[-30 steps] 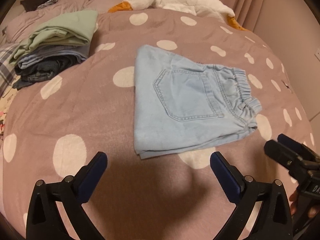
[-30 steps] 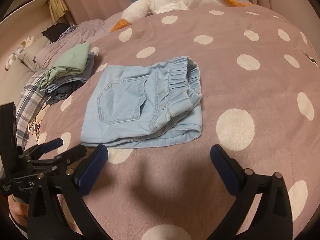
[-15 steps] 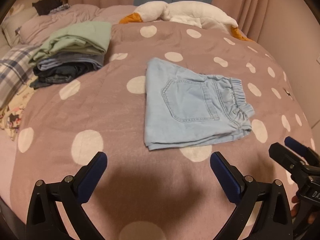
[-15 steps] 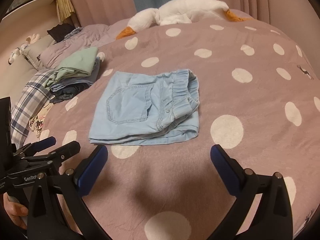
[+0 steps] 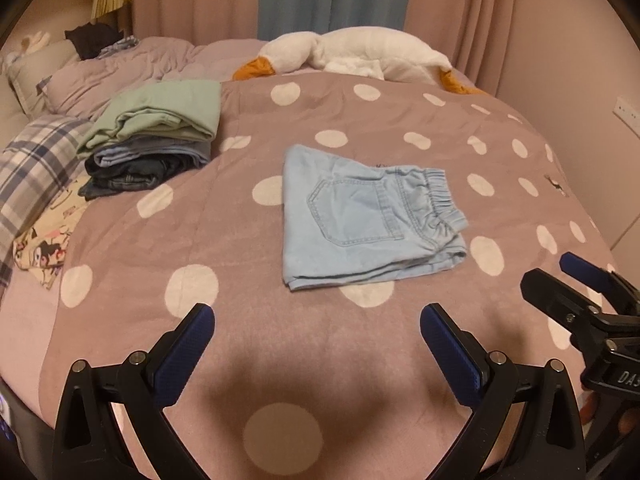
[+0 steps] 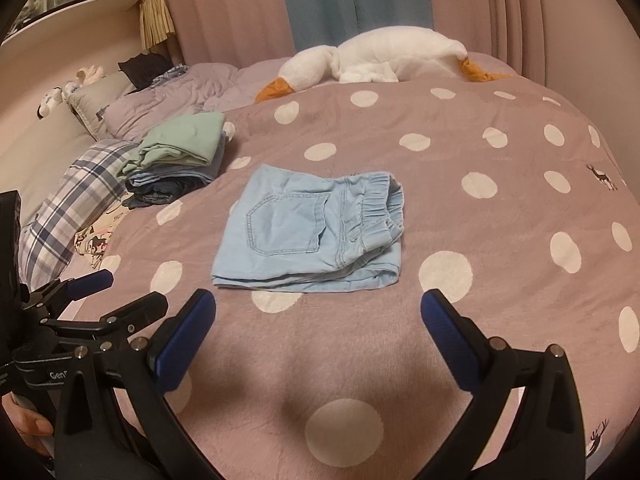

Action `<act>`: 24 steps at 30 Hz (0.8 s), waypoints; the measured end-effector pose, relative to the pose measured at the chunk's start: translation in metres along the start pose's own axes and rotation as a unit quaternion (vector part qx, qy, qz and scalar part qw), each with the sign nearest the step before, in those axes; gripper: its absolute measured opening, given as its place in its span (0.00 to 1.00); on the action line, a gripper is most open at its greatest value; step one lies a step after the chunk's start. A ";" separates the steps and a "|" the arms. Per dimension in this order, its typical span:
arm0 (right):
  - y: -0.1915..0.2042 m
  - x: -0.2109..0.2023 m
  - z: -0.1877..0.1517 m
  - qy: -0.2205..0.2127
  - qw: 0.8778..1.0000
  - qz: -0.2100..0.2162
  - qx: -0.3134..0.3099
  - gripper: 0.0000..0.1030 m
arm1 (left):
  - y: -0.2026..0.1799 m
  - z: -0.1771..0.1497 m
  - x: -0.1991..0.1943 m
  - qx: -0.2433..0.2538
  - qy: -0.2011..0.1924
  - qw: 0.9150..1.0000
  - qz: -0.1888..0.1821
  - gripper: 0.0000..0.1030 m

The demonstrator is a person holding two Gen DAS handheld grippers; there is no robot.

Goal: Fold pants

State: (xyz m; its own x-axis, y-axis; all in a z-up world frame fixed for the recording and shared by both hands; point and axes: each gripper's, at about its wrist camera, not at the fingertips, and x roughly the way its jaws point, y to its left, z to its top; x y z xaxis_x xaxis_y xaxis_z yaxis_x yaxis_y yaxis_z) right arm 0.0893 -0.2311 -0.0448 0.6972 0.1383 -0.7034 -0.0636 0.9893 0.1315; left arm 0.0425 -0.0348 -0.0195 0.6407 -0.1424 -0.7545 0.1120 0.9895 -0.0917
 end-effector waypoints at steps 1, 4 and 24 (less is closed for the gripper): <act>0.001 -0.002 0.000 -0.001 1.000 0.000 -0.001 1.00 | 0.000 0.000 -0.002 -0.001 -0.001 1.000 -0.002 0.99; 0.003 -0.006 -0.002 -0.004 1.000 0.001 -0.005 1.00 | 0.001 -0.001 -0.010 -0.003 -0.009 1.000 -0.006 0.99; 0.009 -0.009 -0.008 -0.001 1.000 0.006 -0.007 1.00 | 0.008 -0.006 -0.011 -0.019 -0.007 1.000 0.004 0.99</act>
State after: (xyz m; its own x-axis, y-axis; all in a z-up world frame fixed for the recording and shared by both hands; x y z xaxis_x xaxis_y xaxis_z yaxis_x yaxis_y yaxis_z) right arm 0.0763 -0.2230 -0.0430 0.6982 0.1499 -0.7001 -0.0816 0.9881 0.1303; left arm 0.0322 -0.0250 -0.0160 0.6514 -0.1345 -0.7467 0.0778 0.9908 -0.1106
